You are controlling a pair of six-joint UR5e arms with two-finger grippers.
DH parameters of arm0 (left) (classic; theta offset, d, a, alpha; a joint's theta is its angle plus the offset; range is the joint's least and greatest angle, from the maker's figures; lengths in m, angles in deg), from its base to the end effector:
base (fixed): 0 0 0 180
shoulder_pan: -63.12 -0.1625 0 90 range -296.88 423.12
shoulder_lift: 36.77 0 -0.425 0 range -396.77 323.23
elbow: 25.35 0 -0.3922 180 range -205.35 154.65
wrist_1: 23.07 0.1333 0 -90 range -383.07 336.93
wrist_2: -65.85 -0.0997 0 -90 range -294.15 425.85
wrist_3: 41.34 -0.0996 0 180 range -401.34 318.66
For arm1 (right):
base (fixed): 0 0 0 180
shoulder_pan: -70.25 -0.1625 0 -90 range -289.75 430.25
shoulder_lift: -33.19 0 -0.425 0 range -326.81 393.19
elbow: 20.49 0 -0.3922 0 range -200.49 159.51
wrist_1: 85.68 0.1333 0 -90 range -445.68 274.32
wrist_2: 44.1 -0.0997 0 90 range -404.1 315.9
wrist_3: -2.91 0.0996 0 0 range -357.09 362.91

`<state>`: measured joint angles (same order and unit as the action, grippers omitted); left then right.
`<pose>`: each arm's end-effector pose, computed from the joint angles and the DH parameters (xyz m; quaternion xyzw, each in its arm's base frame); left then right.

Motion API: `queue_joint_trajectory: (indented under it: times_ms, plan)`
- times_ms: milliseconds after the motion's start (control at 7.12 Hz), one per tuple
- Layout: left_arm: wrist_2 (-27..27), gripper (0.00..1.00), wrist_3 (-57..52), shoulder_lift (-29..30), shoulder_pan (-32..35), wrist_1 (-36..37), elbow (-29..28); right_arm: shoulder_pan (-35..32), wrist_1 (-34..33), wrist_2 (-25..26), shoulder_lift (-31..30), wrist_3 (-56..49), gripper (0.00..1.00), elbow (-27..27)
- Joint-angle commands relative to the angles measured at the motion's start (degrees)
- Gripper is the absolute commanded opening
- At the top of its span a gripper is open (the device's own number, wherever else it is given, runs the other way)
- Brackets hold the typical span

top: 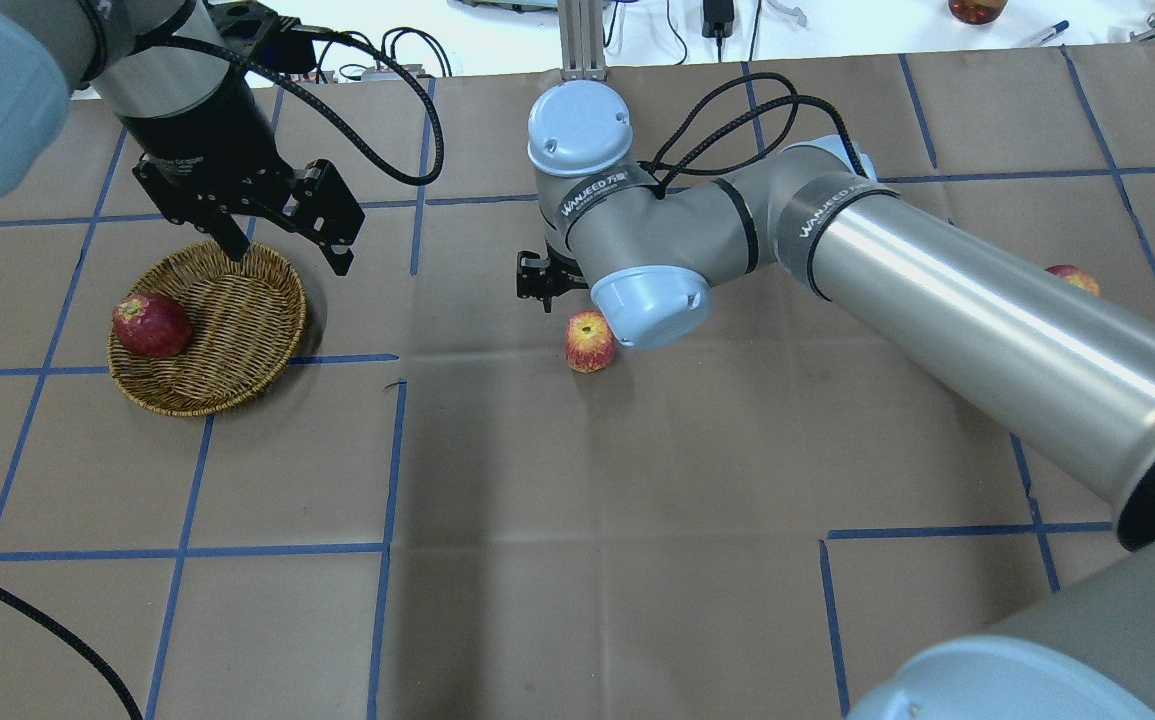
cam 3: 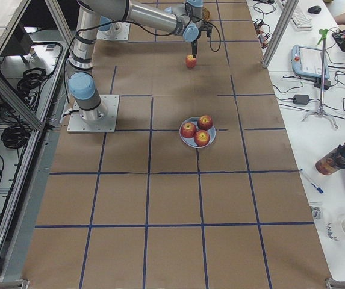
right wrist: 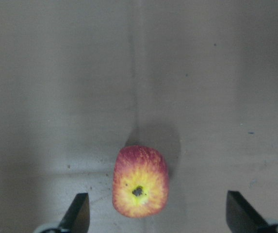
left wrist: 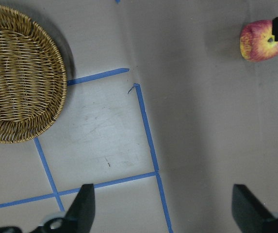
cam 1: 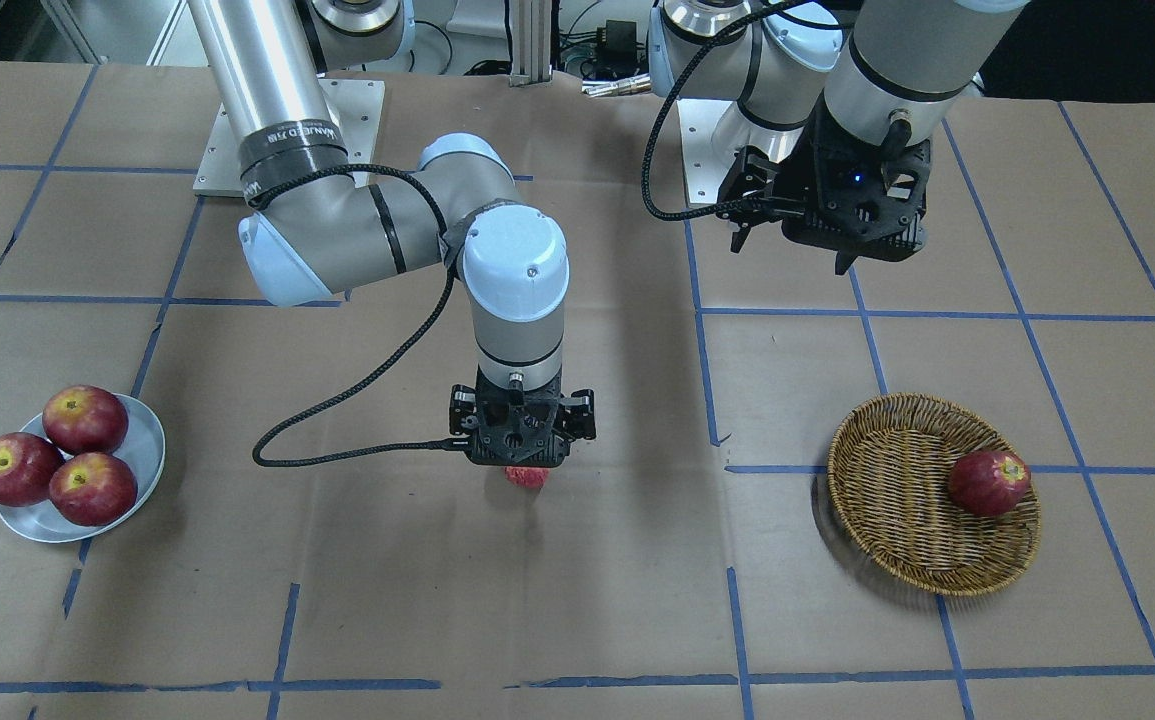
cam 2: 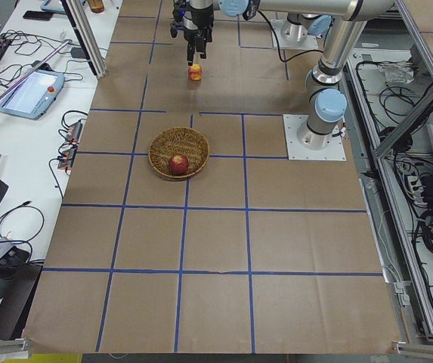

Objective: Transfer apple from basket to plate
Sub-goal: 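Close the right gripper on the apple on the table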

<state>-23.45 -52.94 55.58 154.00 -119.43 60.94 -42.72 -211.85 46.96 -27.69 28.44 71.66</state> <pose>-0.1422 -0.4980 0.4885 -0.1083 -0.9931 -0.0429 0.0102 0.3747 -0.5471 0.2395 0.0227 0.9988 -0.0428 0.0091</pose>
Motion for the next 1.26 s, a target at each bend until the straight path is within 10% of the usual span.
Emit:
queue_joint_trajectory:
  times_ms: [0, 140, 562, 1124]
  plan:
    - [0.00, 0.99, -0.01, 0.03, -0.01, 0.03, 0.02, -0.06, -8.01, 0.09, 3.30, -0.40, 1.00, 4.24]
    - [0.00, 0.99, 0.08, 0.03, -0.01, 0.12, 0.02, -0.06, -8.03, 0.09, 3.31, -0.48, 1.00, 4.78]
    - [0.00, 0.99, -0.01, 0.03, -0.01, 0.03, 0.02, 0.03, -7.42, 0.17, 2.61, -0.13, 0.52, 4.35]
    - [0.09, 0.99, 0.08, 0.20, -0.01, 0.03, 0.11, 5.01, 1.93, -0.52, -4.31, -0.65, 0.50, 0.50]
